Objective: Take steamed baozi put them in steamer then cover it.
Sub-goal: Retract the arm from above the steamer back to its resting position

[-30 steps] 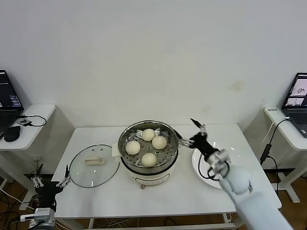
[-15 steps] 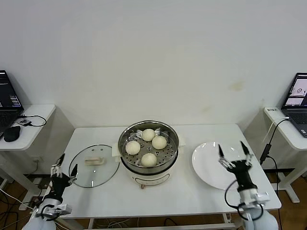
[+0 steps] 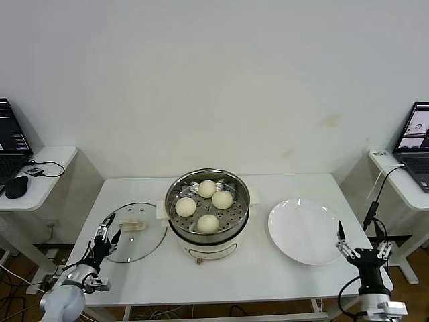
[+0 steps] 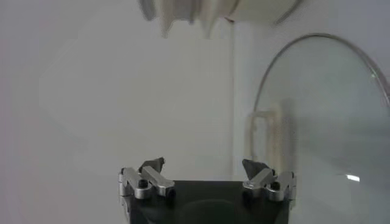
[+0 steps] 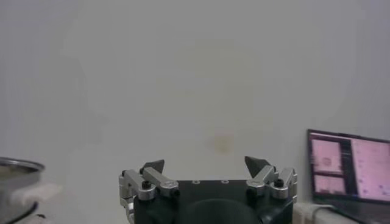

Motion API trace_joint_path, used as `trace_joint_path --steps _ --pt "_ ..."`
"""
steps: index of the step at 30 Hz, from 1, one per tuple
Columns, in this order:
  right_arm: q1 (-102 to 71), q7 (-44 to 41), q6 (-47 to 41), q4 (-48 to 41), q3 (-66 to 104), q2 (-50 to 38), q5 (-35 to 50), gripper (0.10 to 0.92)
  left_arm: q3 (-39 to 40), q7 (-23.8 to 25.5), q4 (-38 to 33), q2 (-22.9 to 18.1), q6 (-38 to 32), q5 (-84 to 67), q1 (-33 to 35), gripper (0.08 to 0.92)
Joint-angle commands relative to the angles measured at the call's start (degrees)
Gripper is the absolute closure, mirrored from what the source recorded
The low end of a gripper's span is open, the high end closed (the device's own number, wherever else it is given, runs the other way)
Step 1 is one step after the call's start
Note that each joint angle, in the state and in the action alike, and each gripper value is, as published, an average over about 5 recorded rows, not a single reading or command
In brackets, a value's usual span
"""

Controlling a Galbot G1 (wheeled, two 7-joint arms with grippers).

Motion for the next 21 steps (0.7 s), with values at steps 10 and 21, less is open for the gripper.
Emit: trace_joint_path --steps 10,21 --pt "-3.4 -0.2 1.6 -0.4 2.6 2.0 -1.2 0.203 4.7 0.4 8.0 0.0 0.0 5.2 -9.6 0.177" --pt "-3.8 -1.0 2.4 -1.5 2.1 2.4 -1.7 0.202 5.6 0.2 13.8 -0.9 0.0 5.5 -16.4 0.177"
